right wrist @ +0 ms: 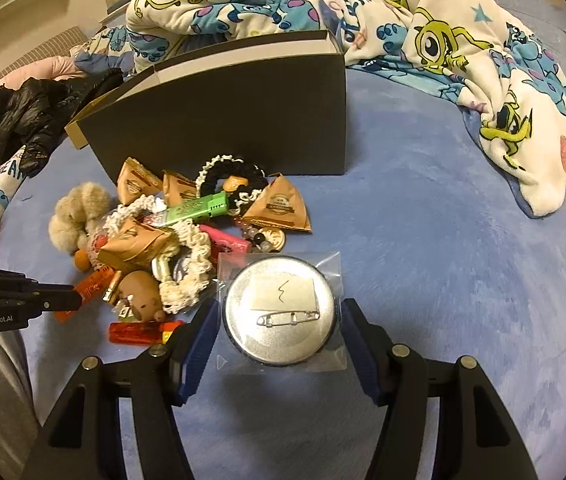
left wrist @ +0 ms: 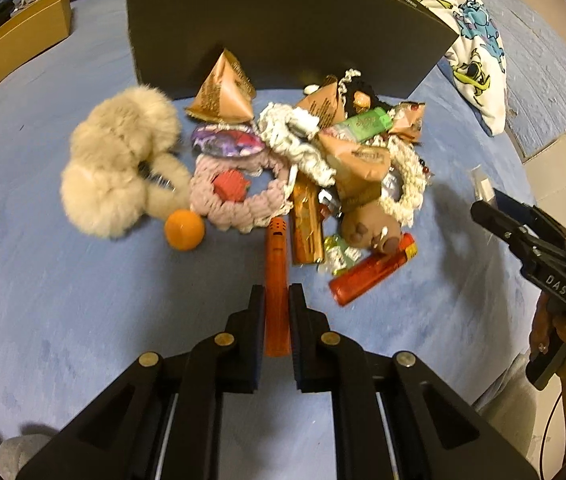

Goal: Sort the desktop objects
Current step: 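Lift the orange tube and bagged tin and carry both toward the shoebox, then lower the orange tube into the shoebox and open the left tool while the right tool releases the tin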

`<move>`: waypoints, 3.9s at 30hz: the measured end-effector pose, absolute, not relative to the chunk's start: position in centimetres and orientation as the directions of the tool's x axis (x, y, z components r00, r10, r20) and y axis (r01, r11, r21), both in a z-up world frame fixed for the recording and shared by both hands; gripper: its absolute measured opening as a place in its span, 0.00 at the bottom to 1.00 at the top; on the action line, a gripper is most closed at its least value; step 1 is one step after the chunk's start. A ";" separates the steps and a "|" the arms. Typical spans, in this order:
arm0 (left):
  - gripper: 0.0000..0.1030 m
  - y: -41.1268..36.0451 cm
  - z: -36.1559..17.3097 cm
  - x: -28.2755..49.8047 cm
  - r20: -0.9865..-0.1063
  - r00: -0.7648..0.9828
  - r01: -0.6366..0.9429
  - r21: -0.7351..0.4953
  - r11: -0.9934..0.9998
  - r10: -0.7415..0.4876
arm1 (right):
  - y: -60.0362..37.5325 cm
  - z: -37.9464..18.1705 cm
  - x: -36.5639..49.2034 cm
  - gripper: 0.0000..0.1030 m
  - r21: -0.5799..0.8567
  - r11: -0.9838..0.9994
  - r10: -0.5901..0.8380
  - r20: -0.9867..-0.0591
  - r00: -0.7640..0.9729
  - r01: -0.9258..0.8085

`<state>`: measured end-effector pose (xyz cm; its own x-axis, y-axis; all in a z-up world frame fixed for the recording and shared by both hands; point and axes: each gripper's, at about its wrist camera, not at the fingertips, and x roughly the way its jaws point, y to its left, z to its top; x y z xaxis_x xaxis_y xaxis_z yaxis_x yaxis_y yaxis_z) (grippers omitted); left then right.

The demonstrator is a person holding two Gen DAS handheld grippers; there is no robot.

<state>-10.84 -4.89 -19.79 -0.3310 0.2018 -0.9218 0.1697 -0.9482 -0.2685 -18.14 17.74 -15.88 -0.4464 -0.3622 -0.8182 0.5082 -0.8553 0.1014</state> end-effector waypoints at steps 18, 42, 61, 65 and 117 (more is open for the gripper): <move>0.11 -4.6 -21.9 -11.9 -0.941 -0.296 0.185 -0.222 -0.957 0.161 | 18.7 -15.1 -16.6 0.61 0.096 -0.854 -0.358 -0.822 -0.443 0.512; 0.11 -6.6 -9.4 -12.3 -0.883 -0.433 0.128 -0.260 -0.957 0.182 | 14.5 -9.1 -16.3 0.61 0.070 -0.799 -0.423 -0.772 -0.474 0.597; 0.11 -10.9 -6.7 -22.8 -0.865 -0.484 0.150 -0.232 -0.961 0.133 | 7.5 -3.7 -24.4 0.61 0.009 -0.751 -0.471 -0.708 -0.526 0.660; 0.11 -11.6 -7.3 -25.0 -0.868 -0.483 0.159 -0.220 -0.962 0.118 | 6.1 -3.8 -26.2 0.61 -0.004 -0.743 -0.470 -0.709 -0.526 0.669; 0.30 -12.9 -14.3 -33.6 -0.914 -0.405 0.243 -0.101 -0.965 -0.006 | 2.3 -12.4 -36.2 0.63 0.018 -0.820 -0.352 -0.804 -0.479 0.572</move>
